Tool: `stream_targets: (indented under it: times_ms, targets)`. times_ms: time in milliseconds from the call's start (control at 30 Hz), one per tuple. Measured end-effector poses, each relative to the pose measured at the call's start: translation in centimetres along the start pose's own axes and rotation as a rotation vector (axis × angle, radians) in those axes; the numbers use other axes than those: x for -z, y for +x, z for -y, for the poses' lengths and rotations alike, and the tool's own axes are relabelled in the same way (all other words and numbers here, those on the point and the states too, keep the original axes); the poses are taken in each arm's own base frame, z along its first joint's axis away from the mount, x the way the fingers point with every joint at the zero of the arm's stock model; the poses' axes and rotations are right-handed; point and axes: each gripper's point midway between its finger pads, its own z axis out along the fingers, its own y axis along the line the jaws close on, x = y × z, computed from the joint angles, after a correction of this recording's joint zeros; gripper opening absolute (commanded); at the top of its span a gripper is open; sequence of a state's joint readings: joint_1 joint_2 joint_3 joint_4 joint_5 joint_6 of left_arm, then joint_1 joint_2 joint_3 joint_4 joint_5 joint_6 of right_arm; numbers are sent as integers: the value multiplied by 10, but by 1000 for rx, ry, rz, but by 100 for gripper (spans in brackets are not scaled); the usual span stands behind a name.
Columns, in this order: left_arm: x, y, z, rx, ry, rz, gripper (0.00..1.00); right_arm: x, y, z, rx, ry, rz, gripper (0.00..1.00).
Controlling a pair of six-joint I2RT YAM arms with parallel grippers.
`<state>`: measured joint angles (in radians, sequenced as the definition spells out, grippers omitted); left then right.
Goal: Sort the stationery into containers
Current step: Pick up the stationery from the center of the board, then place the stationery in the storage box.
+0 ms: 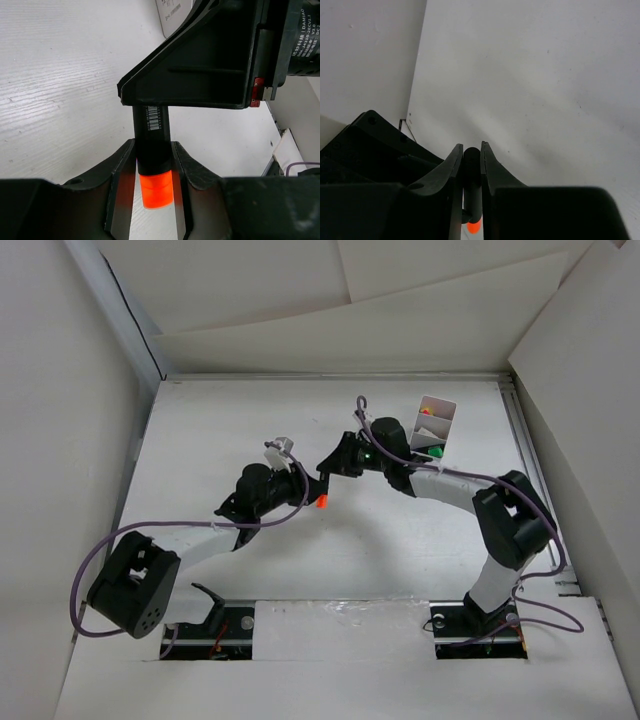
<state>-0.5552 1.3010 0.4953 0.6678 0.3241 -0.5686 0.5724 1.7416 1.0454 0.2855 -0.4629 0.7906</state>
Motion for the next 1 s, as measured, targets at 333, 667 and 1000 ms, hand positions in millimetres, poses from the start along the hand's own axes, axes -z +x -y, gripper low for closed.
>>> stream_targets:
  times_ms: [333, 667, 1000]
  targets:
    - [1, 1, 0, -11, 16, 18, 45, 1, -4, -1, -2, 7, 23, 0]
    - [13, -12, 17, -40, 69, 67, 94, 35, -51, 36, -36, 92, 163, 0]
    - [29, -22, 25, -74, 93, 131, 98, 162, -163, 90, -15, 397, 602, 0]
